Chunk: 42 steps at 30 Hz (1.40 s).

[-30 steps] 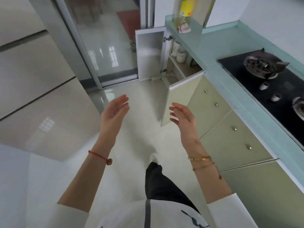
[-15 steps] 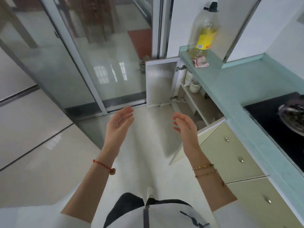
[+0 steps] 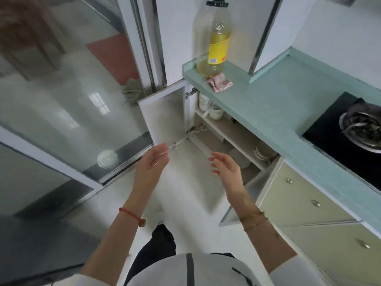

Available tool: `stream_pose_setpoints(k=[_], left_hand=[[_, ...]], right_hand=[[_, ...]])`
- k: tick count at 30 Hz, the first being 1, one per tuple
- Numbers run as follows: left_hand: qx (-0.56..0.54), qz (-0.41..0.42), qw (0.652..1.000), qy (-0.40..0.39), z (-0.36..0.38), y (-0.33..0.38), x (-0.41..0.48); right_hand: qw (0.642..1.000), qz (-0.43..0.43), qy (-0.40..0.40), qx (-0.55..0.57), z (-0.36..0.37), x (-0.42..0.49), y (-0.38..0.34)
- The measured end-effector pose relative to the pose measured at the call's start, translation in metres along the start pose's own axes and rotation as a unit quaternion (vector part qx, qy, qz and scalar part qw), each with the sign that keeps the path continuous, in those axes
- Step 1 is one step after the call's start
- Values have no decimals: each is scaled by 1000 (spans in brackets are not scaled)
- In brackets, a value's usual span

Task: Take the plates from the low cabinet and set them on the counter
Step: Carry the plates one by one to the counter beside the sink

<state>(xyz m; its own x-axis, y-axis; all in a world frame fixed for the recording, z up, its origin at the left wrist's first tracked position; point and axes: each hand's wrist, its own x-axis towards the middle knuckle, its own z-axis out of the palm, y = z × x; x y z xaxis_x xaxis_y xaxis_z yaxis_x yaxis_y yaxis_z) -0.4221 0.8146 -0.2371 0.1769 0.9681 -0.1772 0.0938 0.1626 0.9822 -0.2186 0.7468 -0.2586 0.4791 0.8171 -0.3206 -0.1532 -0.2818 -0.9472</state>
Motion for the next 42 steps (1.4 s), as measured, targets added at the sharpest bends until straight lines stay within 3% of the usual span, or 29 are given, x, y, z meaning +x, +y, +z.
stream_pose_setpoints(k=[10,15,22,32,42], left_hand=[[89,-45,968,-229,26,3,175],[146,-97,938,-300,75,-42,231],[187,-118,914,-340,152,-125,302],[242,-140,898,-339,249,-330,409],[285,-40,874,-391,383,-581,521]], right_hand=[[972,66,219,55,37,87,1],[943,132,295,82,14,133,30],[909,206,353,77,-31,211,97],[886,248,383,80,-77,370,295],[901,184,390,-51,-154,526,527]])
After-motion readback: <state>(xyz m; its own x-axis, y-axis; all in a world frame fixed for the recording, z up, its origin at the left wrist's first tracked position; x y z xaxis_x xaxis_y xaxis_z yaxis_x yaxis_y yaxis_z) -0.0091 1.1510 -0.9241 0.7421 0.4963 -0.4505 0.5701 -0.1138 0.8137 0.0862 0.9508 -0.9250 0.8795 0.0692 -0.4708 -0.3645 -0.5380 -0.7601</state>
